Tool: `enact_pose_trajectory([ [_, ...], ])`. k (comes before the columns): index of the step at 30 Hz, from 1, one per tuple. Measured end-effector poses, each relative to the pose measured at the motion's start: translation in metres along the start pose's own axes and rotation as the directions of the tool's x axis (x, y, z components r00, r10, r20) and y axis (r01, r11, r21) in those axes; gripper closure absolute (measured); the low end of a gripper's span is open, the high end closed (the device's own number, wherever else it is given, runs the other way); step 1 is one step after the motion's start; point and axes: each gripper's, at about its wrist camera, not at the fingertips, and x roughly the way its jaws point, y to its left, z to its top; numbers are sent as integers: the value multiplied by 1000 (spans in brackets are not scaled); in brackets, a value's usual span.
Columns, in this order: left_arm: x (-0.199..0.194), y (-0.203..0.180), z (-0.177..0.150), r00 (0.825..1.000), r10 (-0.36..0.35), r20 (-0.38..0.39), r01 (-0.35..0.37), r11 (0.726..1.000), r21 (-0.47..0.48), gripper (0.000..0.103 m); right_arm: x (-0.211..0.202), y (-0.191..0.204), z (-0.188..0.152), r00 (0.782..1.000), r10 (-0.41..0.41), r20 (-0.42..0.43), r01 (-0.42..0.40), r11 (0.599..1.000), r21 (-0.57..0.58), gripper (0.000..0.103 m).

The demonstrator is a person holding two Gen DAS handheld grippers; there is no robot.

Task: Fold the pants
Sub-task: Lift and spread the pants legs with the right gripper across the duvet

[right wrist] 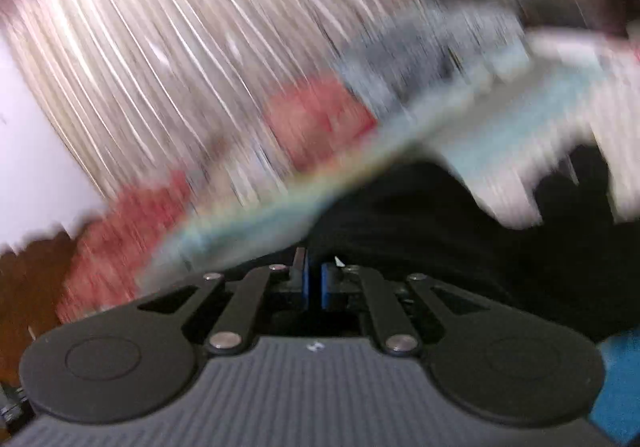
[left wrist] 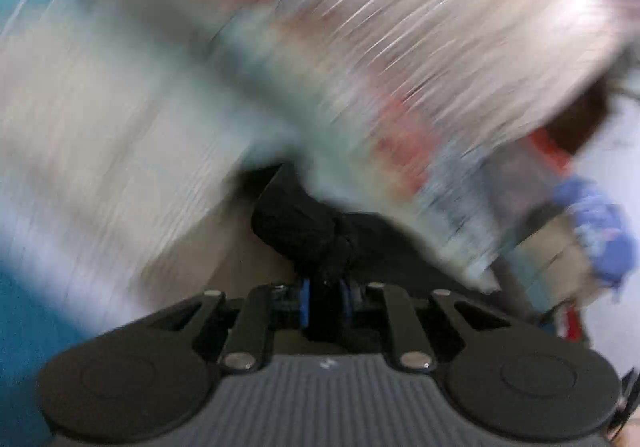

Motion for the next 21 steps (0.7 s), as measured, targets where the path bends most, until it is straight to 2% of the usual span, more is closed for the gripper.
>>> enact_pose_trajectory([
  [2, 11, 41, -32, 991, 77, -107, -89, 989, -114, 91, 23, -27, -40, 985, -87, -152, 97, 993, 64, 95],
  [3, 11, 56, -46, 989, 83, -126, -101, 984, -146, 94, 30, -36, -57, 972, -117, -205, 136, 987, 81, 95],
  [4, 5, 62, -54, 994, 50, -102, -66, 984, -164, 93, 36, -44, -73, 958, -149, -247, 175, 981, 88, 95],
  [5, -2, 63, -58, 996, 40, -82, -53, 985, -164, 92, 37, -50, -81, 956, -146, -254, 179, 978, 111, 95],
  [7, -6, 58, -59, 996, 50, -78, -61, 988, -145, 91, 33, -56, -80, 962, -118, -246, 161, 974, 162, 94],
  [10, -3, 51, -48, 994, 62, -84, -72, 990, -119, 88, 30, -54, -69, 957, -118, -263, 162, 975, 151, 91],
  [15, -11, 43, -48, 997, 34, -70, -39, 996, -74, 57, 8, -54, -76, 959, -188, -212, 208, 975, 77, 80],
  [18, -24, 35, -51, 997, 37, -61, -38, 999, -19, 47, 0, -57, -77, 958, -226, -175, 245, 965, 91, 78],
  [21, -37, 30, -50, 999, 33, -42, -32, 999, 26, 41, -9, -55, -72, 956, -274, -100, 282, 956, 80, 77],
])
